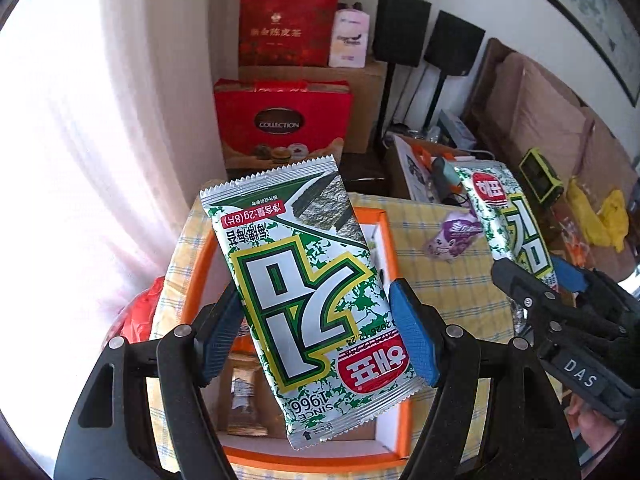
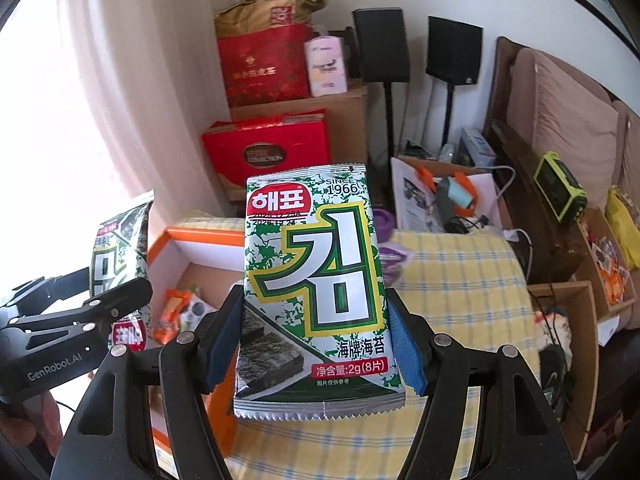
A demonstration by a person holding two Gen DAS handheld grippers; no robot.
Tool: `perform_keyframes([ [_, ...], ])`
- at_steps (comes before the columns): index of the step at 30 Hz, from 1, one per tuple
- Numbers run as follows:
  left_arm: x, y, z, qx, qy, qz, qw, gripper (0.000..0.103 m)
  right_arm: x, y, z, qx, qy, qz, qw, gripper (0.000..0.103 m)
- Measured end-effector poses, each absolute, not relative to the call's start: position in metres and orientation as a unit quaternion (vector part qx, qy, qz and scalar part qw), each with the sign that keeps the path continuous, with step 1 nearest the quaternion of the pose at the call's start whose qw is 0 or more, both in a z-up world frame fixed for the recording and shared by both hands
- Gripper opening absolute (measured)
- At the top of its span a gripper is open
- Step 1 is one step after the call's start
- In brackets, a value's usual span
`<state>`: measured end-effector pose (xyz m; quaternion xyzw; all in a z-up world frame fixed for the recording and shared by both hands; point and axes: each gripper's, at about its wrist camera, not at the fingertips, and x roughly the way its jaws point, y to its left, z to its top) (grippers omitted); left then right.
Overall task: Organize objects
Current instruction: 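Carry both seaweed packets up and over the orange box, then open both grippers to drop the seaweed packets into the box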
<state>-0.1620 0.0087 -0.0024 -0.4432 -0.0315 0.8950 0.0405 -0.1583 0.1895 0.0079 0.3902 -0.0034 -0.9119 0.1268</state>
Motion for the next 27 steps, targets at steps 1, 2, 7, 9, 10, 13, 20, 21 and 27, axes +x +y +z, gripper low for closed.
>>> perform_keyframes([
  [1, -0.162, 0.005, -0.003, -0.444, -0.032, 0.895, 0.039, 0.070, -0.159, 0.185, 0.007, 0.391, -0.002, -0.911, 0.129, 0.069],
  [2, -0.162, 0.002, -0.003, -0.444, -0.032, 0.895, 0.036, 0.070, -0.160, 0.180, 0.005, 0.393, 0.000, -0.910, 0.132, 0.069],
  [7, -0.165, -0.013, -0.010, -0.451, -0.029, 0.892, 0.026, 0.070, -0.165, 0.159, -0.002, 0.399, 0.004, -0.906, 0.142, 0.069],
  [9, -0.165, -0.018, -0.013, -0.452, -0.027, 0.891, 0.023, 0.070, -0.167, 0.152, -0.003, 0.400, 0.005, -0.905, 0.146, 0.069],
  [10, -0.166, -0.020, -0.015, -0.453, -0.026, 0.891, 0.022, 0.070, -0.168, 0.149, -0.004, 0.401, 0.006, -0.904, 0.148, 0.069],
  [13, -0.167, -0.027, -0.019, -0.457, -0.028, 0.889, 0.018, 0.070, -0.169, 0.139, -0.008, 0.404, 0.004, -0.902, 0.154, 0.069],
  [20, -0.173, -0.042, -0.037, -0.481, -0.038, 0.876, 0.022, 0.071, -0.177, 0.119, -0.018, 0.417, -0.002, -0.893, 0.171, 0.069],
  [21, -0.174, -0.045, -0.040, -0.486, -0.045, 0.873, 0.023, 0.072, -0.178, 0.118, -0.020, 0.419, -0.005, -0.891, 0.173, 0.069],
  [27, -0.178, -0.061, -0.050, -0.498, -0.073, 0.864, 0.021, 0.074, -0.182, 0.112, -0.031, 0.431, -0.014, -0.884, 0.182, 0.069],
])
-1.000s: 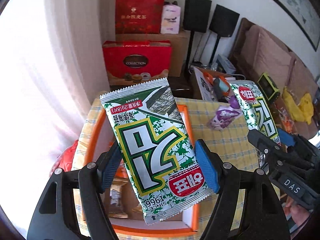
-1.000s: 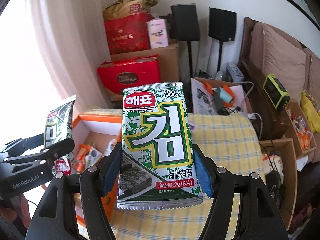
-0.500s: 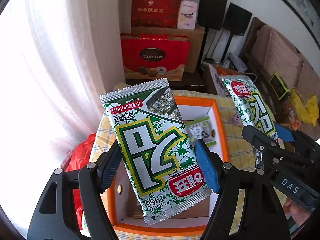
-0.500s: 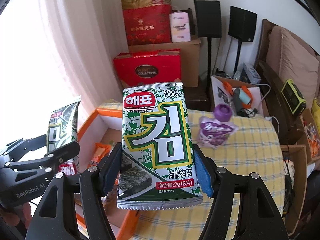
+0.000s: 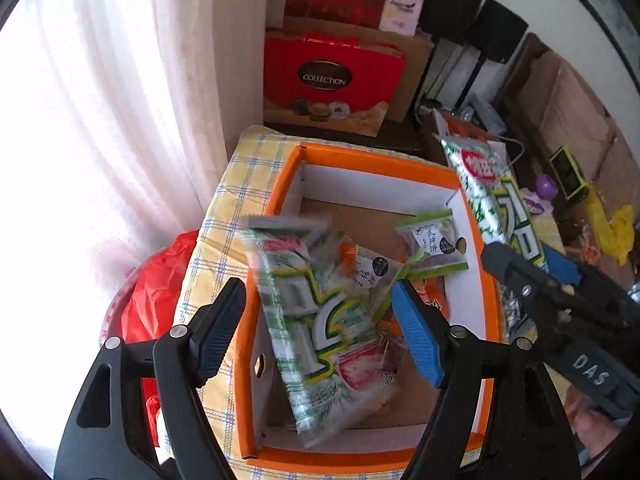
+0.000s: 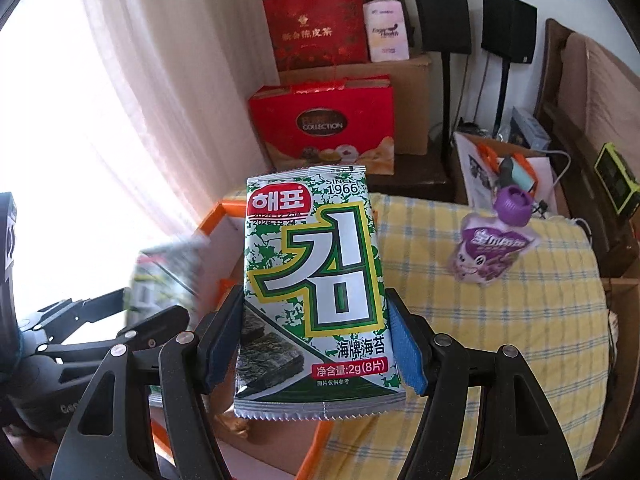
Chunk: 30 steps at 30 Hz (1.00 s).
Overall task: Organize objects
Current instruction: 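Open both grippers to drop the seaweed packets into the box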
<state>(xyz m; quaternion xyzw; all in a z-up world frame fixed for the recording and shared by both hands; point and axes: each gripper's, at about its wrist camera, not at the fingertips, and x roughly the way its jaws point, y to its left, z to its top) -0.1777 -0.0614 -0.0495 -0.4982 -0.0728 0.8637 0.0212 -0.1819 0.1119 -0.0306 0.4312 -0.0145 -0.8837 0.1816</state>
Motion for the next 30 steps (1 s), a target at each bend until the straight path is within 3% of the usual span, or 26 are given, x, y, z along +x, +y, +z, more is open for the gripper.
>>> perform_keyframes([
  [2, -0.178, -0.069, -0.046, -0.494, -0.087, 0.865, 0.021, 0.079, -0.182, 0.110, -0.033, 0.434, -0.013, -0.882, 0.182, 0.069],
  [14, -0.177, -0.094, -0.024, -0.464, -0.117, 0.878, 0.000, 0.081, -0.177, 0.085, -0.047, 0.450, -0.014, -0.868, 0.211, 0.073],
  [16, -0.178, -0.093, -0.024, -0.466, -0.113, 0.878, -0.003, 0.081, -0.175, 0.085, -0.048, 0.452, -0.022, -0.866, 0.212, 0.084],
  [25, -0.179, -0.083, -0.029, -0.476, -0.112, 0.872, 0.006, 0.081, -0.176, 0.109, -0.035, 0.441, -0.025, -0.876, 0.192, 0.084],
  [30, -0.179, -0.070, -0.029, -0.478, -0.105, 0.872, 0.018, 0.091, -0.177, 0.131, -0.029, 0.435, -0.022, -0.883, 0.172, 0.084],
])
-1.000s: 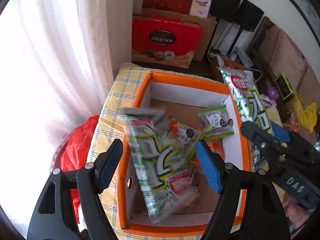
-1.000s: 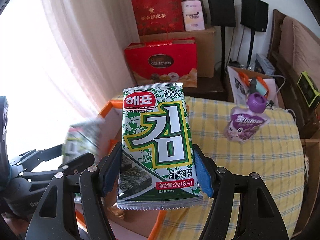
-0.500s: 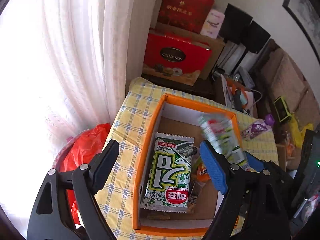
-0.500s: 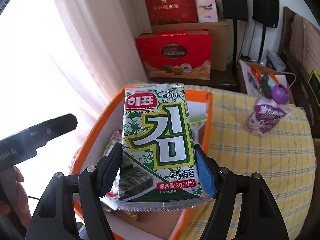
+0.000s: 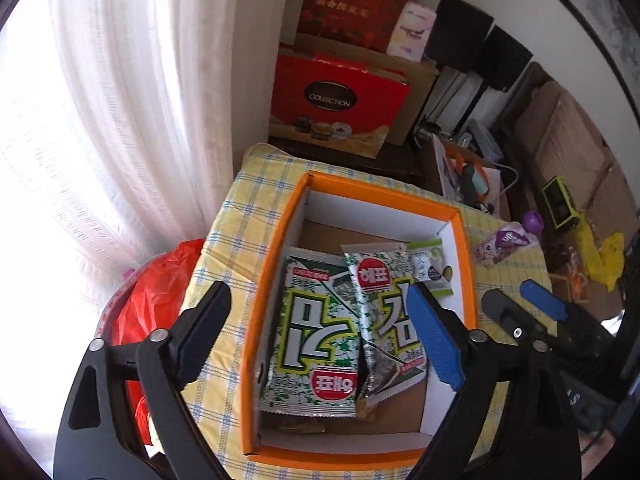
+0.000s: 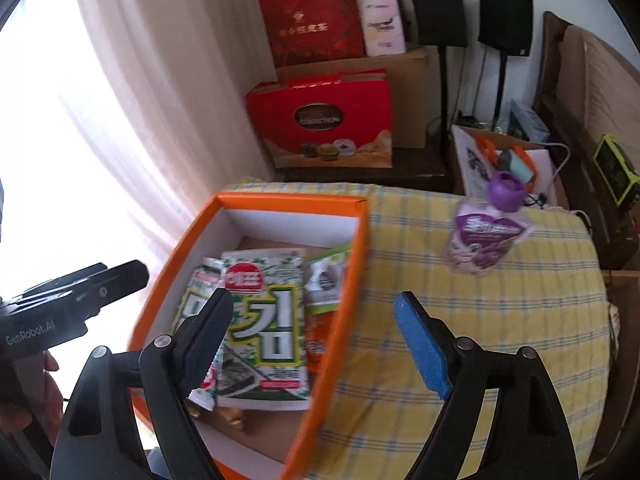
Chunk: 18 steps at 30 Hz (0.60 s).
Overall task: Organize objects
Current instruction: 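Open both grippers to drop the seaweed packets into the box, then move the right gripper toward the purple grape jelly pouch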
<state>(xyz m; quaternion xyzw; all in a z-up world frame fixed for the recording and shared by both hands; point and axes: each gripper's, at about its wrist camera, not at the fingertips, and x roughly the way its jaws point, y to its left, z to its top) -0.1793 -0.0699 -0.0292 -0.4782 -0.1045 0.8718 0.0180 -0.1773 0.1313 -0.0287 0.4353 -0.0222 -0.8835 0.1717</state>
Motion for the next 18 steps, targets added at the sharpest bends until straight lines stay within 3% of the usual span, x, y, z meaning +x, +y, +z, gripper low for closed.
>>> perform_keyframes([
  [18, -0.188, -0.027, -0.029, -0.477, -0.093, 0.872, 0.051, 0.095, -0.183, 0.210, -0.013, 0.418, -0.024, -0.902, 0.107, 0.084],
])
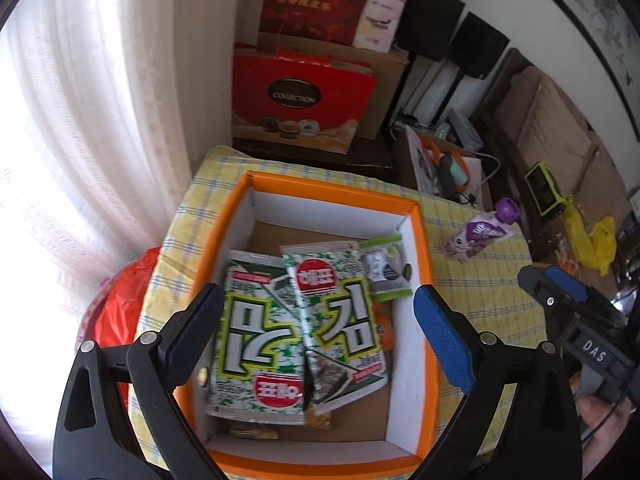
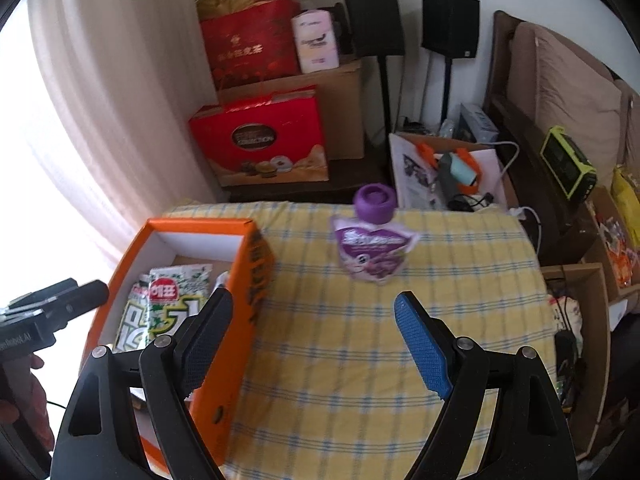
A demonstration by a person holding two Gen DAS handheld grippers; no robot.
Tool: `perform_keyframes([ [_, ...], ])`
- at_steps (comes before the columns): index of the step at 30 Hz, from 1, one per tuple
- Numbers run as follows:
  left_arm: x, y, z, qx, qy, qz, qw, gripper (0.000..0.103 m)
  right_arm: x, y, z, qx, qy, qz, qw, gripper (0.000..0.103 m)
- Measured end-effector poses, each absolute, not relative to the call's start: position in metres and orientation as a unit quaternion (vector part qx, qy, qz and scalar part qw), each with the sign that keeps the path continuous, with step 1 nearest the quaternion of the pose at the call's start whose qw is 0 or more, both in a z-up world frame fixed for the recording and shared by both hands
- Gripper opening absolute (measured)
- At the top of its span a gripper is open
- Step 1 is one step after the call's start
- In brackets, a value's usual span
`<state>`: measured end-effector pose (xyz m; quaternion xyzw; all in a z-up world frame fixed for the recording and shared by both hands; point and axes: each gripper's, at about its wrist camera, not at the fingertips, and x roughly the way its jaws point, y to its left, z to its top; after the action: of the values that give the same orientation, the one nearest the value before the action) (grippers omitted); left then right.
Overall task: Organize objects
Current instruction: 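Move the right gripper toward the purple grape jelly pouch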
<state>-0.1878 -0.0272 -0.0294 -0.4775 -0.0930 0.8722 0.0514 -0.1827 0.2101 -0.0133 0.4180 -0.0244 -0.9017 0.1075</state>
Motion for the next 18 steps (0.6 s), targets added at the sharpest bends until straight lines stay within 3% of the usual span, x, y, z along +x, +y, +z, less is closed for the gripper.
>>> perform_keyframes([
  [3, -0.190, -0.018, -0.030, -0.476, -0.099, 0.872, 0.059, 0.096, -0.183, 0.222, -0.012, 0.412, -0.026, -0.906, 0.094, 0.085],
  [6, -0.191, -0.007, -0.029, -0.471, -0.087, 0.875, 0.067, 0.097, -0.184, 0.234, -0.013, 0.408, -0.032, -0.908, 0.084, 0.102],
  [7, -0.192, -0.003, -0.028, -0.468, -0.080, 0.877, 0.067, 0.102, -0.185, 0.237, -0.014, 0.408, -0.030, -0.909, 0.080, 0.103],
  [18, -0.197, 0.034, -0.020, -0.447, -0.041, 0.890, 0.078, 0.103, -0.191, 0.258, -0.018, 0.407, -0.033, -0.910, 0.063, 0.103],
])
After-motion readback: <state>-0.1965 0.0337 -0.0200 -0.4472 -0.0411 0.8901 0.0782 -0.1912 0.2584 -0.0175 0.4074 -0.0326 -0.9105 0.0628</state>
